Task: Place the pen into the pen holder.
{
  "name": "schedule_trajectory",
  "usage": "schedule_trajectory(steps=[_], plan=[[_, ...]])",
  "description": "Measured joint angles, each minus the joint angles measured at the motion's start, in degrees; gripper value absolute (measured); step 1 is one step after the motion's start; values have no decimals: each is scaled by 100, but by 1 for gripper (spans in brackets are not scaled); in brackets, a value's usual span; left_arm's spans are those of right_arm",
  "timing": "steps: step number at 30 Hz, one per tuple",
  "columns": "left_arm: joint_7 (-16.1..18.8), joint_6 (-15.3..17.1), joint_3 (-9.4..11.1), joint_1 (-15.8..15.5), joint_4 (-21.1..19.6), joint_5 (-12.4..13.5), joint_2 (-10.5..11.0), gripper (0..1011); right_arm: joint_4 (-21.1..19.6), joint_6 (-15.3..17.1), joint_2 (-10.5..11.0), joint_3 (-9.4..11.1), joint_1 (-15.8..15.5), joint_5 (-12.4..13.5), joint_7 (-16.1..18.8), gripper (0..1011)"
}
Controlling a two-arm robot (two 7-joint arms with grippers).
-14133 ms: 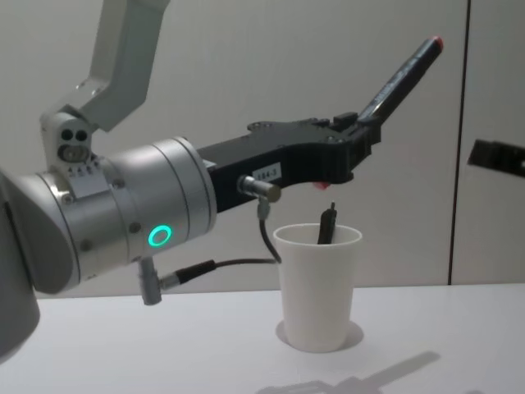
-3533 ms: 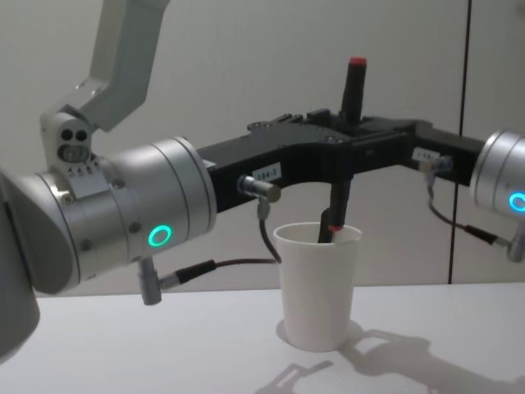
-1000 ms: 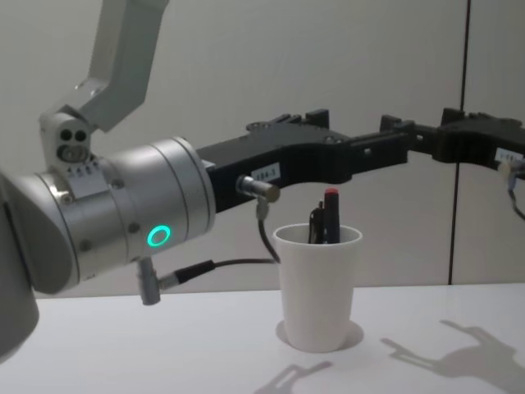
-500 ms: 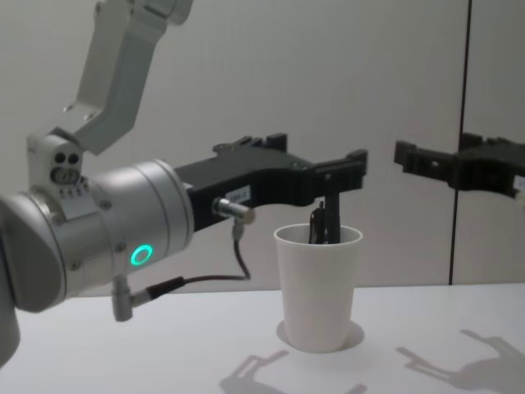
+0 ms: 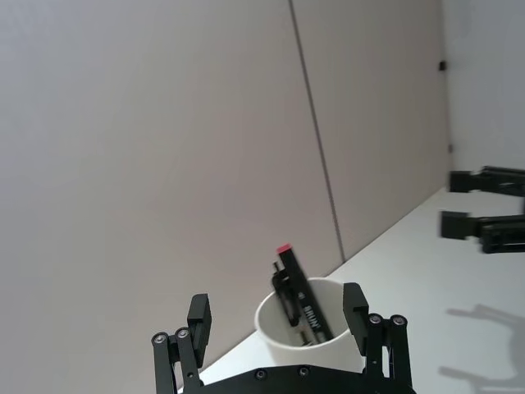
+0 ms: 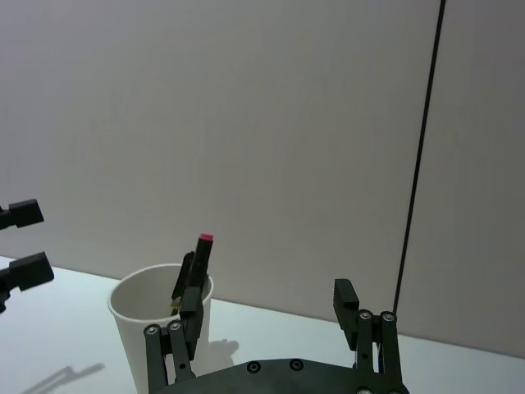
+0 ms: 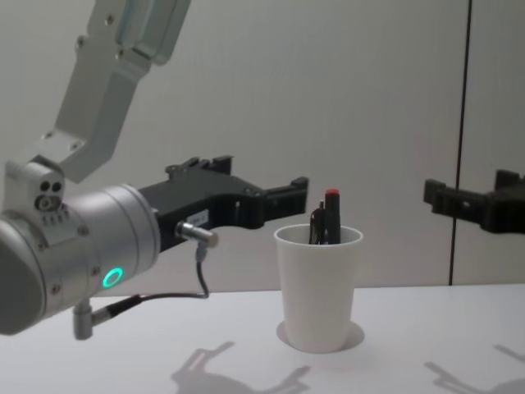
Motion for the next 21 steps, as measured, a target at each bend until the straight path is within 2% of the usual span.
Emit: schedule_trajectory(steps=[4, 11, 21], plan=[[357, 23, 57, 11, 12, 70, 106, 1001, -156, 63, -2, 62, -208, -77, -112, 1001], [736, 47, 117, 21, 23, 145, 218, 1001, -359, 140, -5, 141, -477, -176, -264, 1001], [842, 55, 132, 24, 26, 166, 249, 1001, -414, 162, -6, 163, -555, -207, -307, 1001]])
